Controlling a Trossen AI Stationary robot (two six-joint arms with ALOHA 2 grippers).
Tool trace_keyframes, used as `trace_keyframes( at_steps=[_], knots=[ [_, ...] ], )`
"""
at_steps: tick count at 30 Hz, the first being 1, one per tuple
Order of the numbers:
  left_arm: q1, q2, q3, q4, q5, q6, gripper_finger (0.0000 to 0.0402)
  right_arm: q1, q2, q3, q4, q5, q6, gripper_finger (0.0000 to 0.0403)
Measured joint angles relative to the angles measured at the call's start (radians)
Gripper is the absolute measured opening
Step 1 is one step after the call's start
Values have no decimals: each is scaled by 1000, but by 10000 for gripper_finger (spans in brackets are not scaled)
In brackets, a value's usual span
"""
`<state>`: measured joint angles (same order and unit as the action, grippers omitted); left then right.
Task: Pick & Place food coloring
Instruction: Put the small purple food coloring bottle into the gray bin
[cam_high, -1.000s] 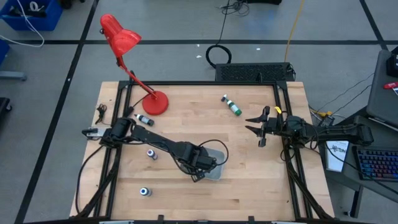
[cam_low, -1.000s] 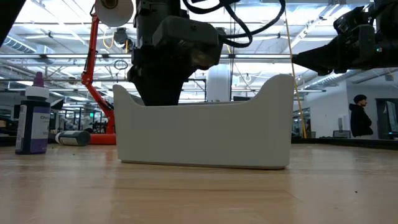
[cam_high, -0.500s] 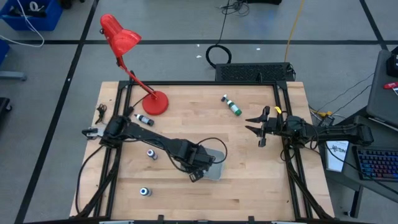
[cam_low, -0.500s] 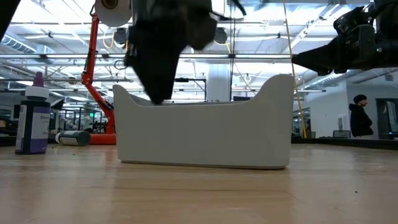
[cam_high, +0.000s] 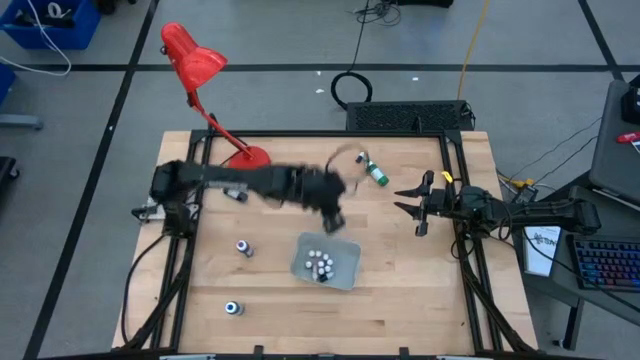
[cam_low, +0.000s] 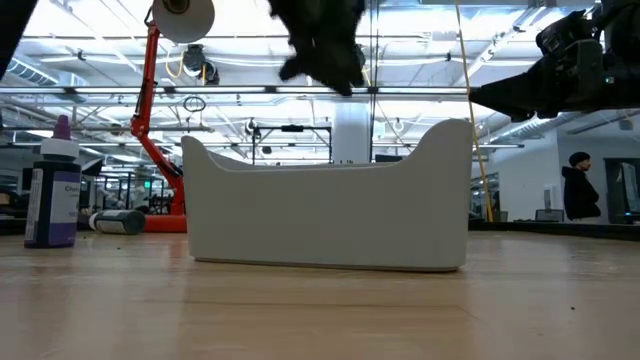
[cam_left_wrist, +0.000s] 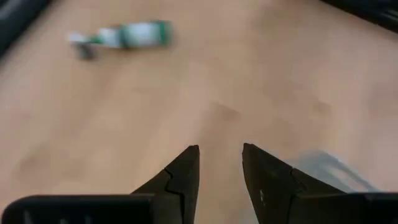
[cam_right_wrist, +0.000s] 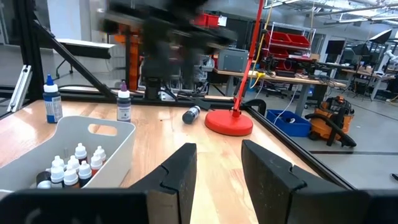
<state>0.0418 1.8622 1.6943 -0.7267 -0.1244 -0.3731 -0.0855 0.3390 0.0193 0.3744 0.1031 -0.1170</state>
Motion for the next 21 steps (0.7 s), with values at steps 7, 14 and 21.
trace_keyframes(
  at_steps=[7,14,21],
  knots=[
    [279,1,-1,134,67,39,139,0,0,0,0,0,0,116],
    [375,52,0,330,178,13,210,0,0,0,2,0,0,116],
    [327,25,-1,182,275,171,224,0,1,0,1,0,0,116]
  ],
)
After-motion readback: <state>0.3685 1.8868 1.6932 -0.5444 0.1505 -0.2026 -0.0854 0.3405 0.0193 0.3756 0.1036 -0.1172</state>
